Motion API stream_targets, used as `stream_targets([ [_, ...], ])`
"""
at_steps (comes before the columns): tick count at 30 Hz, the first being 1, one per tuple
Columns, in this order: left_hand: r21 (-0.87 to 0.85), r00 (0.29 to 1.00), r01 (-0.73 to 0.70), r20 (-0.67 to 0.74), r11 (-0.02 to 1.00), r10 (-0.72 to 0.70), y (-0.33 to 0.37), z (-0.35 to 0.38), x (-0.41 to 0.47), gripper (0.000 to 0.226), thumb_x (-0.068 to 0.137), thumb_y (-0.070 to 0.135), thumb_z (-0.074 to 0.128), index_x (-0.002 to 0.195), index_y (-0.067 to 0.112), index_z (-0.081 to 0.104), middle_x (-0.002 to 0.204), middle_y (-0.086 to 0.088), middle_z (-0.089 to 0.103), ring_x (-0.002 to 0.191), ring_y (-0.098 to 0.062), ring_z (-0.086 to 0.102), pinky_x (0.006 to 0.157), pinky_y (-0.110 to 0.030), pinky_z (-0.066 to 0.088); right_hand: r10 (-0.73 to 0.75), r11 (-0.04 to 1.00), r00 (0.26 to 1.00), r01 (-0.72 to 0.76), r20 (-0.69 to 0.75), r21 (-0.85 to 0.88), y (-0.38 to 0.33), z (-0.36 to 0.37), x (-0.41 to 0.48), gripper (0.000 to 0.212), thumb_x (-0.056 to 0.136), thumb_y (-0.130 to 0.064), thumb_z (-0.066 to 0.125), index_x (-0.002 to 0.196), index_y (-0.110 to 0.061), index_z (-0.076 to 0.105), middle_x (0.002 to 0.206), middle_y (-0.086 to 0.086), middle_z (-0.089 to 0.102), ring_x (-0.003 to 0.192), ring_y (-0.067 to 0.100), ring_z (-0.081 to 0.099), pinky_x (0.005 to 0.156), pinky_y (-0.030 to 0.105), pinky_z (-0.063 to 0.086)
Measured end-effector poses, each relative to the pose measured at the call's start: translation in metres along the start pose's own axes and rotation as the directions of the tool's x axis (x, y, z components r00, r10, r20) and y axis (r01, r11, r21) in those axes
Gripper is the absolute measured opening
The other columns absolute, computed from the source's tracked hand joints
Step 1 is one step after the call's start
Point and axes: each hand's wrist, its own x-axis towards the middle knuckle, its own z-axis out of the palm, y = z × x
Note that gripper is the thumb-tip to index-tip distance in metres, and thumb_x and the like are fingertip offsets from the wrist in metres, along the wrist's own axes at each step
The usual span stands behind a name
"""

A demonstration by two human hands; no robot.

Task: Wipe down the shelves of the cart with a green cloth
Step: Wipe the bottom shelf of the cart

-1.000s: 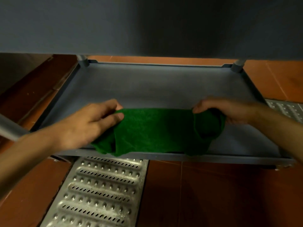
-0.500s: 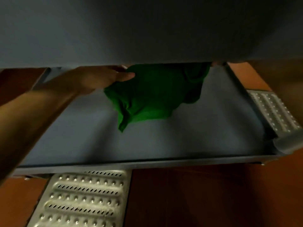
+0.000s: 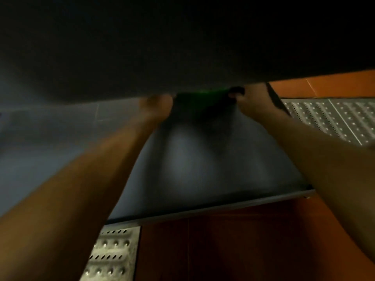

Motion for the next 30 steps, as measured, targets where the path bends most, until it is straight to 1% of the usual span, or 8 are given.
stream_targets([
  [1,0.017,0.998,-0.016,0.059,1.0,0.015,0.002,0.008,-0.007,0.026,0.092,0.017,0.058,0.115,0.013,0.069,0.12,-0.016,0.065,0.111,-0.038,0.06,0.098,-0.043,0.048,-0.014,1.0,1.0,0.014,0.025,0.008,0.004,0.006,-0.009,0.025,0.086,-0.007,0.067,0.11,-0.003,0.071,0.111,0.016,0.07,0.105,0.026,0.064,0.088,0.023,0.042],
  [3,0.059,0.985,-0.065,0.166,0.996,0.054,0.001,0.025,-0.029,0.024,0.093,0.015,0.055,0.114,0.01,0.066,0.121,-0.015,0.062,0.109,-0.039,0.059,0.091,-0.045,0.049,0.008,1.0,0.998,-0.009,0.057,0.018,0.013,0.02,-0.029,0.028,0.084,-0.006,0.07,0.112,-0.005,0.071,0.113,0.017,0.07,0.108,0.03,0.064,0.096,0.028,0.043],
  [5,0.059,0.986,-0.057,0.16,0.997,0.047,-0.005,0.036,-0.046,0.024,0.096,0.016,0.051,0.116,0.011,0.063,0.124,-0.012,0.061,0.11,-0.037,0.058,0.087,-0.044,0.05,0.013,1.0,0.998,-0.012,0.06,-0.024,0.017,0.027,-0.037,0.027,0.086,-0.008,0.068,0.113,-0.004,0.069,0.114,0.018,0.069,0.108,0.034,0.062,0.097,0.035,0.045],
  [7,0.037,0.991,-0.046,0.127,0.998,0.041,-0.008,0.037,-0.047,0.024,0.097,0.016,0.05,0.117,0.011,0.063,0.126,-0.011,0.061,0.11,-0.037,0.058,0.088,-0.044,0.049,-0.004,1.0,0.998,0.006,0.062,-0.028,0.019,0.023,-0.032,0.027,0.088,-0.009,0.067,0.114,-0.005,0.069,0.114,0.019,0.068,0.108,0.035,0.061,0.096,0.039,0.047],
  [17,0.022,0.976,-0.037,0.214,0.999,0.031,-0.005,0.02,-0.068,0.026,0.1,0.023,0.05,0.122,0.013,0.06,0.127,-0.01,0.06,0.113,-0.034,0.057,0.092,-0.044,0.048,-0.02,0.996,0.979,0.037,0.204,-0.077,0.017,0.0,-0.052,0.026,0.091,-0.013,0.064,0.117,-0.011,0.068,0.112,0.014,0.07,0.105,0.031,0.063,0.09,0.038,0.049],
  [20,0.008,0.967,-0.041,0.251,0.999,0.037,-0.003,0.013,-0.073,0.026,0.1,0.024,0.051,0.122,0.013,0.059,0.126,-0.011,0.061,0.112,-0.034,0.057,0.093,-0.045,0.048,-0.023,0.99,0.966,0.057,0.256,-0.127,0.015,-0.007,-0.059,0.028,0.092,-0.018,0.063,0.12,-0.013,0.066,0.114,0.014,0.069,0.106,0.033,0.063,0.092,0.043,0.05],
  [25,-0.042,0.961,-0.025,0.275,0.999,0.035,-0.008,0.005,-0.088,0.023,0.097,0.026,0.056,0.118,0.017,0.062,0.115,-0.013,0.067,0.104,-0.035,0.061,0.087,-0.041,0.052,-0.023,0.984,0.954,0.074,0.299,-0.161,0.009,-0.018,-0.076,0.027,0.092,-0.02,0.063,0.119,-0.013,0.066,0.112,0.016,0.07,0.106,0.035,0.063,0.089,0.041,0.05],
  [30,-0.066,0.962,-0.026,0.27,0.998,0.043,-0.008,0.0,-0.109,0.023,0.094,0.024,0.06,0.116,0.017,0.065,0.111,-0.014,0.07,0.105,-0.036,0.062,0.087,-0.04,0.052,-0.027,0.98,0.936,0.095,0.35,-0.176,0.001,-0.026,-0.1,0.029,0.094,-0.02,0.062,0.121,-0.013,0.064,0.114,0.016,0.069,0.108,0.034,0.062,0.089,0.04,0.049],
])
